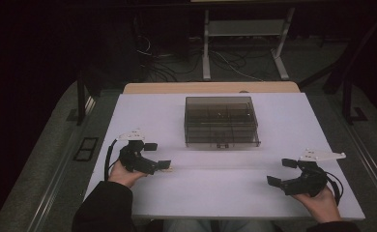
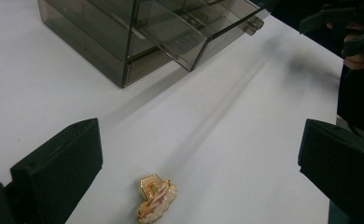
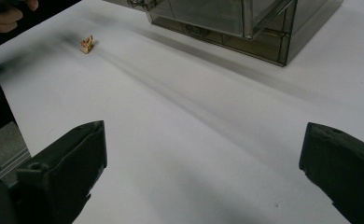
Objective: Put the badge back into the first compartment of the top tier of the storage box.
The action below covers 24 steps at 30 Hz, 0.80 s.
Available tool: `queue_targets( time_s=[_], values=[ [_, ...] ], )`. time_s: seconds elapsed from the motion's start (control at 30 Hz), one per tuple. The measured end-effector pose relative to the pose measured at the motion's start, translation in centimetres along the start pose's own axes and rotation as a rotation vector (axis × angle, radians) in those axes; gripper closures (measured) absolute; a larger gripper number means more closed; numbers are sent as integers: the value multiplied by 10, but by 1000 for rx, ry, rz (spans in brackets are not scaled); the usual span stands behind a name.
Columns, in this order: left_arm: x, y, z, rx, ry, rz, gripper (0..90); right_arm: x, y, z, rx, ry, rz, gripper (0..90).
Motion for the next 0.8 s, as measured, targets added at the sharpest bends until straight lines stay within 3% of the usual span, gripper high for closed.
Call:
queue_targets(
  time_s=[0.8],
  values=[
    [16,-18,-14,104,21,-23,0,1,-1,-1,13,1,3,3]
  ],
)
Point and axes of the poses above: each handheld gripper's, and its own axes: y roughly backward along the jaws, z roughly out of its top, x roughly to its left, the point moved 9 cm from there along -y, roughly forward along the jaws, and after that the axes turned 15 degrees about -z, right-handed, at the moved point
